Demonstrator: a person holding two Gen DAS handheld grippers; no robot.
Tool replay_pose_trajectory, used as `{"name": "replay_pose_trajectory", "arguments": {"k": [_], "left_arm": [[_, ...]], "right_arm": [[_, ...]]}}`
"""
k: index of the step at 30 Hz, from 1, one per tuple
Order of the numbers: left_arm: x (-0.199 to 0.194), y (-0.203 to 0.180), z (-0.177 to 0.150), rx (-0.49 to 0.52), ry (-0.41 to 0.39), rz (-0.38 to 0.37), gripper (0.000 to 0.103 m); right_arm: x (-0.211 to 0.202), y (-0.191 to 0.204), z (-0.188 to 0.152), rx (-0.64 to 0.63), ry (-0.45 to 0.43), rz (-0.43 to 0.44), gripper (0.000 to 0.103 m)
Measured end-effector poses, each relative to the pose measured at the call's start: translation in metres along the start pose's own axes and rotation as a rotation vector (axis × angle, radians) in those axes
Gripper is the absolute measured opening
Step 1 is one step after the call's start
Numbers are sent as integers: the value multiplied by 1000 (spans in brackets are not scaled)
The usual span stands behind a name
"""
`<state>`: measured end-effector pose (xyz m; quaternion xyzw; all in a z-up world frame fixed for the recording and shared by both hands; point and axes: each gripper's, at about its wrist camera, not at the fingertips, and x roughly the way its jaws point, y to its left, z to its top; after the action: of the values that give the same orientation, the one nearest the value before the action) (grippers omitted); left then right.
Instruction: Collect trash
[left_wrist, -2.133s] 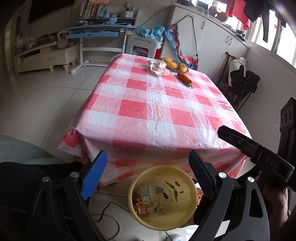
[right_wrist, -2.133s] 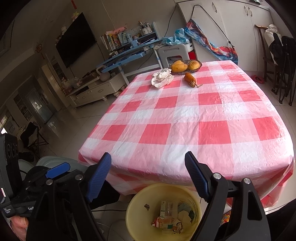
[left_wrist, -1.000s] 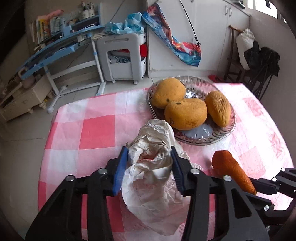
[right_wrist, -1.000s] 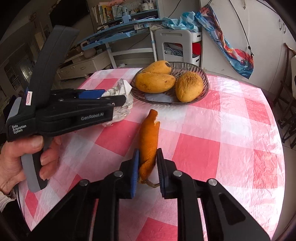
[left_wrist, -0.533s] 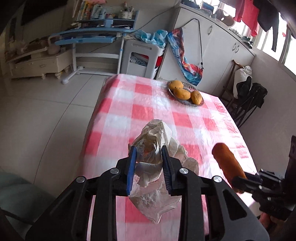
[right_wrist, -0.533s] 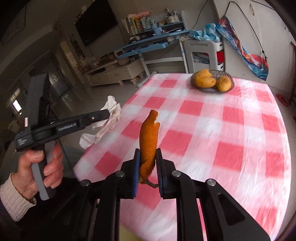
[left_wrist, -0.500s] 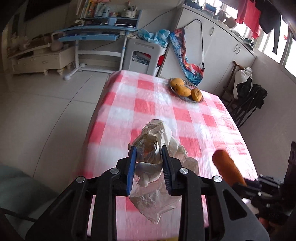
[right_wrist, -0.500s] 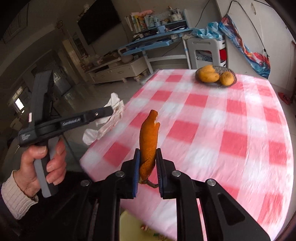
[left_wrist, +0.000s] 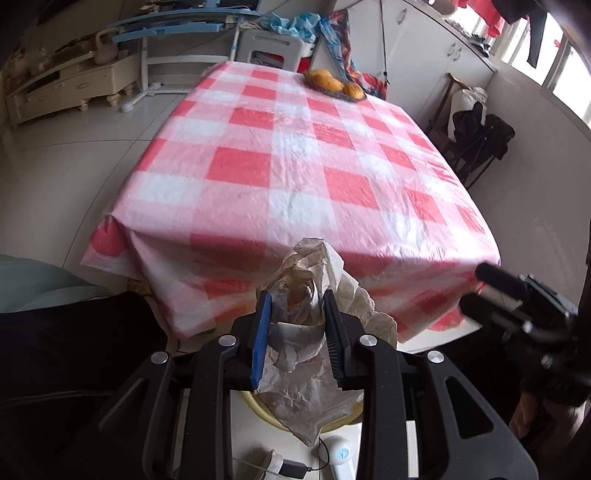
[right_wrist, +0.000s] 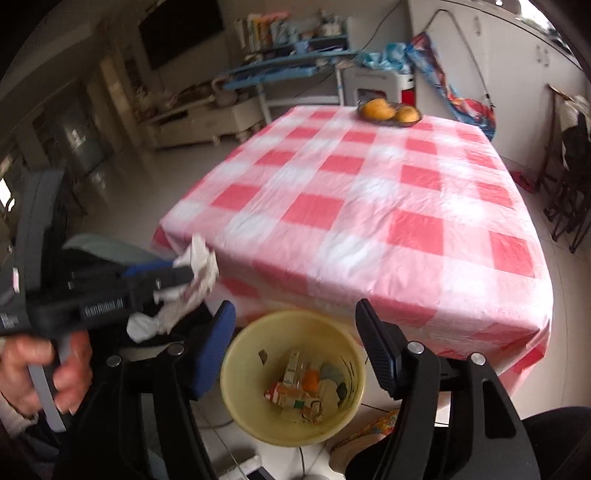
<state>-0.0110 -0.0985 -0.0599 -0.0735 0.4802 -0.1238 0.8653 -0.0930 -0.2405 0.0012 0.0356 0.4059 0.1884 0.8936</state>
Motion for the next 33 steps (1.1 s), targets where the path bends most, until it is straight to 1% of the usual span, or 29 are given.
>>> {"name": "replay_pose_trajectory", "arguments": {"k": [1,2,3,4,5,6,8,10,13,19,26,33], "left_arm": [[5,-5,-2,21,25,5,38],[11,-11,-4,49,51,18,43],[14,-13,-8,72,58,45,44],[15,-14,-10,82,54,65,48],[13,-14,-8,85,46,68,52],[9,-13,-8,79,28,65,54],[0,-8,-4,59,-12,61,64],[-4,-3,-2,39,-30,62,65],[-5,1,0,25,-28,57,65],[-7,-5,1,54,-44,68,65],[-9,1,3,25,-55,71,65],[-11,1,3,27,-67,73,65]], "right_arm": [[-5,-5,2,32,-39,8,67],[-9,-10,4,56,-75,9,72],[-10,-10,6,72,-98,10,73],[-9,-12,9,85,-108,15,73],[-8,-13,10,96,-115,21,73],[-5,-13,13,101,-120,24,73],[-2,-11,15,96,-123,24,73],[0,-7,16,82,-123,24,73],[-5,-3,12,70,-122,22,73],[-7,-2,7,69,-130,18,73],[-7,-3,7,68,-133,21,73],[-7,-2,7,66,-134,22,73]]}}
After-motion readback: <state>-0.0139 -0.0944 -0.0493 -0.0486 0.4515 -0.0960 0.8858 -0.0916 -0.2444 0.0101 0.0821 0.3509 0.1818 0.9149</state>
